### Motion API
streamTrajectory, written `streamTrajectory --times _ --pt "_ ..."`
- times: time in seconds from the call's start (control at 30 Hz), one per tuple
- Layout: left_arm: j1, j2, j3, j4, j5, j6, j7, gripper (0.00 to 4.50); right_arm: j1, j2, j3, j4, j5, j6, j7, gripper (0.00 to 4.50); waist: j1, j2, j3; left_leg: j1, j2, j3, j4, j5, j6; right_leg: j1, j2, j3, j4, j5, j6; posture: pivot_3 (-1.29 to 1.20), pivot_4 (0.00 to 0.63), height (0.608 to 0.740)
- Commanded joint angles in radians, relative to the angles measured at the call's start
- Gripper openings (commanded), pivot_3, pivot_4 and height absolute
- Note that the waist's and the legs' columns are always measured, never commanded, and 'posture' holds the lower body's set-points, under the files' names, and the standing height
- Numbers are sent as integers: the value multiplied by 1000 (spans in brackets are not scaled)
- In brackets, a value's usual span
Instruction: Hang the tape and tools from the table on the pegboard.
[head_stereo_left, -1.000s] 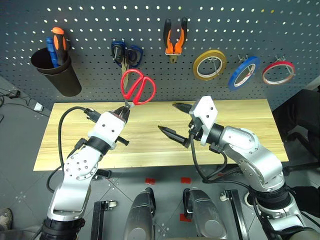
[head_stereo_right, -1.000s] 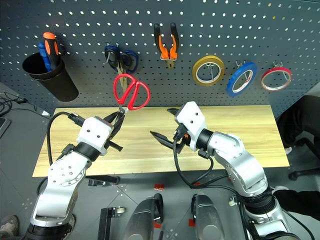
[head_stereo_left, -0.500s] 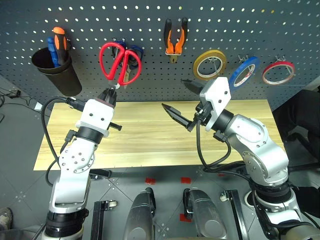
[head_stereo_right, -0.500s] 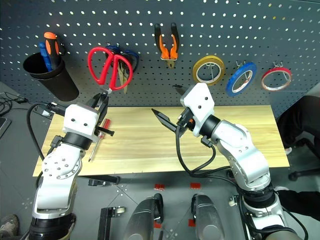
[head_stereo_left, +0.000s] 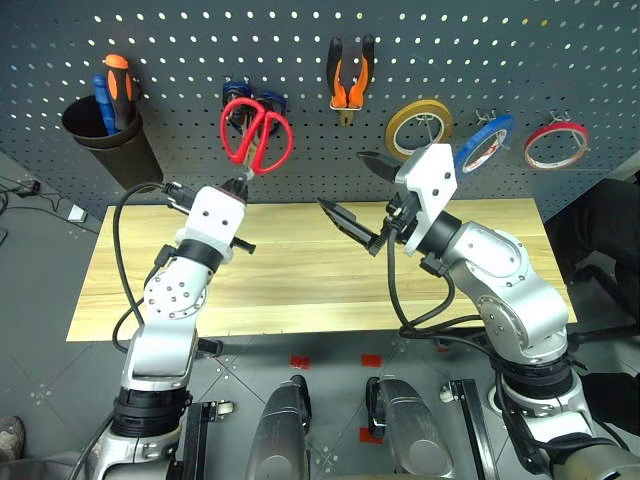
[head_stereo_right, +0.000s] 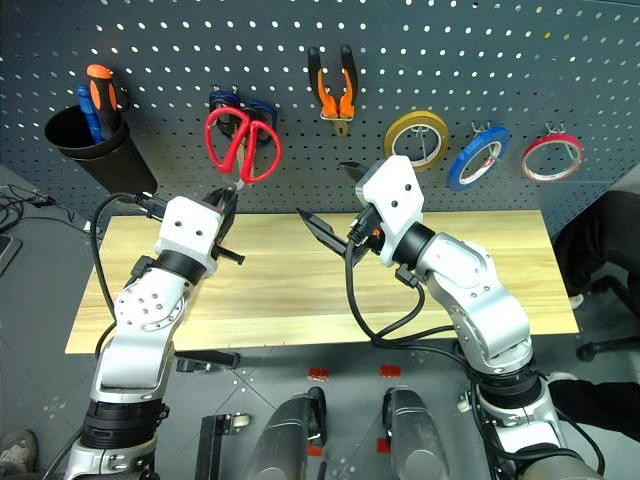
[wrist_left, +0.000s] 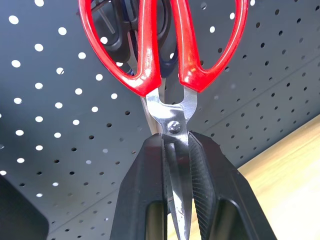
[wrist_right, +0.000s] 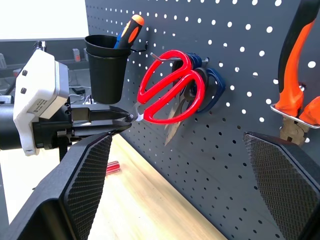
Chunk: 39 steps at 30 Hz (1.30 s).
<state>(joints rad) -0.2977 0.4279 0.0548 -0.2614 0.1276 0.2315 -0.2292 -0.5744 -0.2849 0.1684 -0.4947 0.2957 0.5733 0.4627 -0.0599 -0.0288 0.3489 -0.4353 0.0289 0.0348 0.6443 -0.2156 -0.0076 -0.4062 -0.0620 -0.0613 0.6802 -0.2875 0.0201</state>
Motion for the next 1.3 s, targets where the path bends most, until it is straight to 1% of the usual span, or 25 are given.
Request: streamTrajectory --times 0.03,0.1,0.13,0.2,0.3,0.37,0.43,0.53,0.6,0.67,0.73,0.9,0.97,1.1,1.23,1.3 --pt "4 -8 9 -8 -6 9 1 1917 -12 8 -5 -22 -4 -26 -5 4500 -1 0 0 0 0 0 0 0 0 0 0 0 0 0 0 -195 319 740" --pt "21 -17 24 -15 -30 35 -5 2592 -2 9 2 -24 -8 -20 -10 4500 -1 0 0 0 0 0 0 0 0 0 0 0 0 0 0 -199 320 740" --pt "30 -23 34 -19 -49 57 -11 2816 5 8 6 -26 -10 -13 -14 4500 -2 0 0 0 0 0 0 0 0 0 0 0 0 0 0 -199 320 740" --pt "62 -32 61 -25 -102 110 -37 3451 27 7 15 -33 -9 24 -28 4500 -3 0 0 0 0 0 0 0 0 0 0 0 0 0 0 -196 324 740" --pt "132 -7 95 -7 -149 192 -88 4362 75 -5 56 -49 -15 78 -33 4500 -5 0 0 0 0 0 0 1 -2 0 0 1 0 0 0 -189 333 740" --pt "187 24 150 35 -216 310 -144 4362 104 -8 108 -69 -12 154 -42 4500 -11 0 0 0 1 0 0 1 -2 0 0 1 0 0 0 -188 338 740" --pt "200 56 205 79 -254 361 -163 4362 115 -8 148 -87 -15 202 -51 4500 -20 0 0 0 1 0 -1 1 -1 0 0 2 0 0 0 -181 347 740" --pt "155 106 259 173 -288 391 -179 4362 98 23 183 -91 -14 276 -82 4500 -21 0 1 0 1 -2 0 0 0 -1 1 0 1 0 0 -175 358 740" --pt "92 155 268 271 -307 396 -220 4362 57 70 199 -77 -5 342 -109 4500 -17 0 1 0 1 -3 0 0 0 0 1 -1 2 0 0 -170 369 740" --pt "34 197 252 356 -309 377 -259 4362 11 111 203 -61 1 390 -126 4500 -16 0 4 0 1 -3 0 1 -1 0 1 -1 2 1 -2 -168 386 740" --pt "-24 220 239 438 -312 362 -288 4362 -29 140 202 -48 5 424 -134 4500 -15 0 6 1 1 -3 0 1 -2 -1 1 -1 2 1 -2 -165 402 740" --pt "-175 241 223 682 -328 347 -352 4362 -95 195 195 -18 10 467 -151 4500 -10 0 18 0 1 -1 -1 1 -2 -2 1 -1 0 1 -2 -171 447 740" --pt "-233 250 209 785 -310 321 -351 4362 -102 204 197 -17 12 475 -152 4500 -9 -3 32 0 1 -1 -2 1 -2 -3 1 0 0 0 -3 -175 455 740" --pt "-316 277 171 956 -270 260 -362 4362 -104 209 196 -29 17 499 -153 4500 -10 -5 50 -2 1 1 -2 1 -2 -6 1 0 1 0 -3 -180 473 740" --pt "-395 294 134 1116 -234 202 -372 4362 -105 207 192 -41 23 523 -154 4500 -14 -5 53 -8 1 2 -2 2 -4 -13 1 0 2 0 -3 -185 476 740" --pt "-425 290 99 1180 -209 185 -399 3977 -111 209 188 -39 24 531 -153 4500 -14 -4 53 -12 2 2 0 3 -4 -16 1 -1 2 0 -3 -186 475 740"
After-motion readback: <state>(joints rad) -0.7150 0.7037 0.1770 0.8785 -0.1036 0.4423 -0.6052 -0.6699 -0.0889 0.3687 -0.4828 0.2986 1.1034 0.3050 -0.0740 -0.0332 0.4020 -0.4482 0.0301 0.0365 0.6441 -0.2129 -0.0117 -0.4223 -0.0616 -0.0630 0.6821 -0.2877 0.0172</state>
